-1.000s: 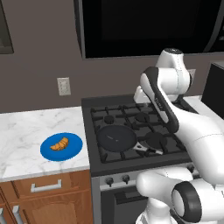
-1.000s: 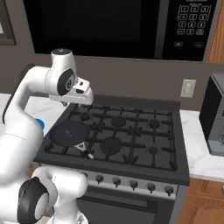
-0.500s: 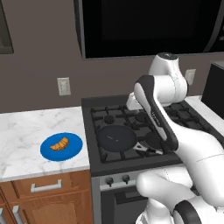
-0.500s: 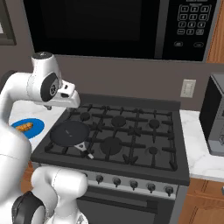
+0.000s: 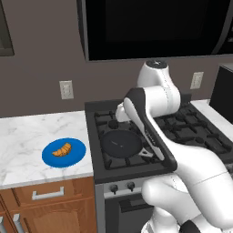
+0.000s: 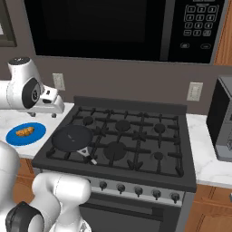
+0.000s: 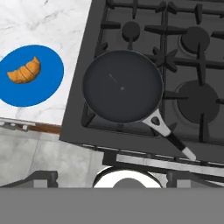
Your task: Pick the croissant and place it on the pan. Then turn on the stove to warm the croissant.
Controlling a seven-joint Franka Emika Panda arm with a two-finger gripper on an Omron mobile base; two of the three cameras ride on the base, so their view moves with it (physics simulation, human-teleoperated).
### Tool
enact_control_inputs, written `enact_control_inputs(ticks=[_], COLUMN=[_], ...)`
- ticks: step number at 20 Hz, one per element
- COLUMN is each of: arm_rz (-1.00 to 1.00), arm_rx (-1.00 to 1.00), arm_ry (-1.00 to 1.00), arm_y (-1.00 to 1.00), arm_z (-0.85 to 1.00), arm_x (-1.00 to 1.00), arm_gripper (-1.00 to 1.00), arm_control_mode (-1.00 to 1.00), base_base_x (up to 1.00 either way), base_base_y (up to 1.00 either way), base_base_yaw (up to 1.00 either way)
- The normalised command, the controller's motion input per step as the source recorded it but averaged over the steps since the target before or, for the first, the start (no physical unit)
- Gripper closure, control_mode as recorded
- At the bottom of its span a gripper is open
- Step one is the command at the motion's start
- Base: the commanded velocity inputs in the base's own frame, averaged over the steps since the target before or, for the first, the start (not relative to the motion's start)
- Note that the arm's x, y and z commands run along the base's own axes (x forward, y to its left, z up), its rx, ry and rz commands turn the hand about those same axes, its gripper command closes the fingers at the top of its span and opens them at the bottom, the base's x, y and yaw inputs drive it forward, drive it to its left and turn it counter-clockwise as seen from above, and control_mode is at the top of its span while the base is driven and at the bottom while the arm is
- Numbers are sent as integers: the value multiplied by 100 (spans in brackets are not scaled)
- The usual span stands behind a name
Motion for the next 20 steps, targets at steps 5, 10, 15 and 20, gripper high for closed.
enact_control_inputs(ticks=[5,10,15,20], arm_rz=[6,9,1,0], arm_rx=[-4,-4,-1,0], arm_ry=[0,4,4,10], arm_y=[59,49,55,47], arm_z=[-6,-15,-20,-20], arm_x=[-20,-25,-3,8], arm_gripper=[-100,-100,-100,-100], arm_control_mode=[-100,-100,-100,-100], base_base_x=[0,0,0,0], base_base_y=[0,0,0,0], base_base_yaw=[0,0,0,0])
